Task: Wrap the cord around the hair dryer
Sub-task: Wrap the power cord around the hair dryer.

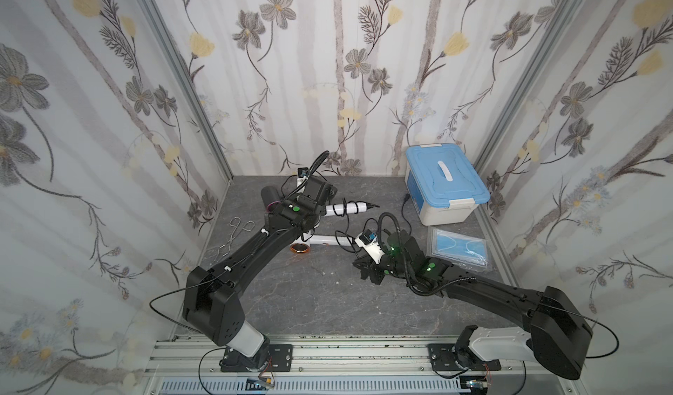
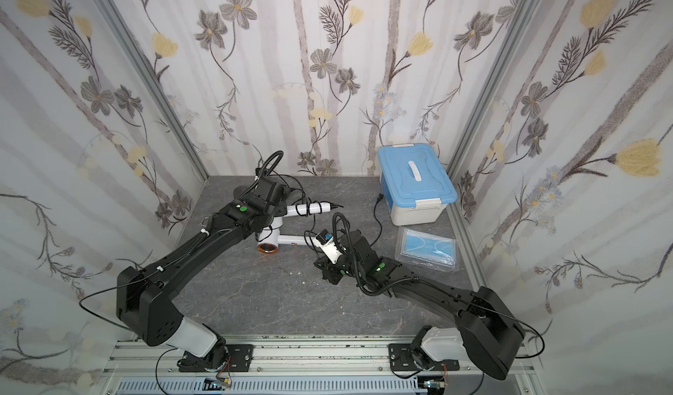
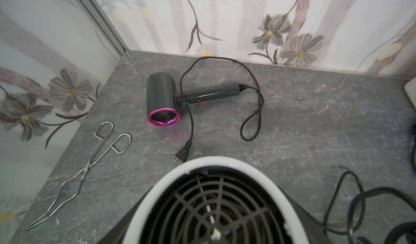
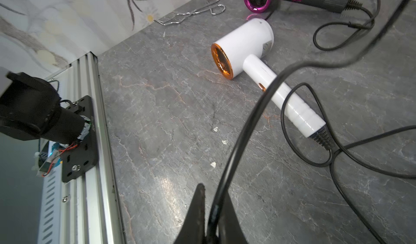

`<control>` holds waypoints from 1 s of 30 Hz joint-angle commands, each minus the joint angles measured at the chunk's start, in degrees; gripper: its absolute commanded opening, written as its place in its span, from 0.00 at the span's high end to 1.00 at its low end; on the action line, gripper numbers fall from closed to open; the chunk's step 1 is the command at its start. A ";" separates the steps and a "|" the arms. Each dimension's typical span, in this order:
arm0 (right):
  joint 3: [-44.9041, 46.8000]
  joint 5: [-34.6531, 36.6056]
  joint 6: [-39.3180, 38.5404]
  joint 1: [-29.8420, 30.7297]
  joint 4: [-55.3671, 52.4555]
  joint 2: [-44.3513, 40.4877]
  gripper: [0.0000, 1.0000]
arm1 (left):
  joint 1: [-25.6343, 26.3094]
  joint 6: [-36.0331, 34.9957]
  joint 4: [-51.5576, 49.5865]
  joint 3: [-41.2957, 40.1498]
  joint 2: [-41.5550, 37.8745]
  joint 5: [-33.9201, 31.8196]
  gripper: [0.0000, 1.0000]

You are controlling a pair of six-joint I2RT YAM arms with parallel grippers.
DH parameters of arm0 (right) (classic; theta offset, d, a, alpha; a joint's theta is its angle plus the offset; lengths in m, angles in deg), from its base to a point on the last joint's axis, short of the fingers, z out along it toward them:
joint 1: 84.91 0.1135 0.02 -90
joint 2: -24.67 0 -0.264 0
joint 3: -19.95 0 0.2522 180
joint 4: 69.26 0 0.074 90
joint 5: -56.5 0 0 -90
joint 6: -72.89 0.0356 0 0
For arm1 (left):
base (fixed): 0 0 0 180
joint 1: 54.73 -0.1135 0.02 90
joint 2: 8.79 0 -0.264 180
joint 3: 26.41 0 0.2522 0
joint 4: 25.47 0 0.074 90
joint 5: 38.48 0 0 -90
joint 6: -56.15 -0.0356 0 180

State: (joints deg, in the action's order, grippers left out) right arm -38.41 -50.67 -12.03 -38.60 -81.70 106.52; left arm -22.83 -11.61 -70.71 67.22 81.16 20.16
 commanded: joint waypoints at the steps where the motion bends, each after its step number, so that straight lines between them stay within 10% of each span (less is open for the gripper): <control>1: -3.18 2.36 -3.73 0.11 -6.75 -2.50 1.00 | -0.15 -0.05 2.76 -0.52 1.62 -1.03 1.00; 30: -20.29 -12.91 -2.38 -4.12 -7.90 -0.66 1.00 | -2.87 7.05 8.76 -5.58 3.58 15.99 1.00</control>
State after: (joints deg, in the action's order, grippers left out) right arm -61.18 -59.72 -17.08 -42.91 -94.59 105.73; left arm -24.82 -8.61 -66.78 61.65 85.95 32.25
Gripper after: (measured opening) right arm 0.103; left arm 0.743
